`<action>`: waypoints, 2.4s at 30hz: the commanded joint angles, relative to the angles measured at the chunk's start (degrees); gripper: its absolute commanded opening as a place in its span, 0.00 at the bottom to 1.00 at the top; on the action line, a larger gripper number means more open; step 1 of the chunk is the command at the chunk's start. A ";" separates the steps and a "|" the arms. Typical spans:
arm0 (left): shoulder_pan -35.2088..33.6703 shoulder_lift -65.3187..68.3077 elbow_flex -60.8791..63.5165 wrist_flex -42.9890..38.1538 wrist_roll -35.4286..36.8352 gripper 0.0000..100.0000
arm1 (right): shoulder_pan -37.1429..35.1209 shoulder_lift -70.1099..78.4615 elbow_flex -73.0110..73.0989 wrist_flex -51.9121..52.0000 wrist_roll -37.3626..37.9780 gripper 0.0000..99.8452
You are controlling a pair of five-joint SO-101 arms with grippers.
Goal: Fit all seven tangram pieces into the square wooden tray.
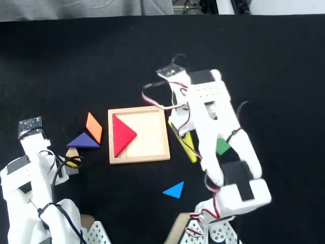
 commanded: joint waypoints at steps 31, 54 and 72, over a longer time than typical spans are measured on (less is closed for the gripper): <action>-0.48 -1.05 -0.13 -0.62 0.00 0.30 | -25.76 16.75 -22.29 4.04 47.74 0.01; -0.48 -1.05 -0.22 -0.62 0.00 0.30 | -26.99 22.46 -25.10 3.16 43.60 0.01; -0.57 -1.05 -0.13 -0.62 0.00 0.30 | -26.64 25.27 -25.54 2.11 39.65 0.01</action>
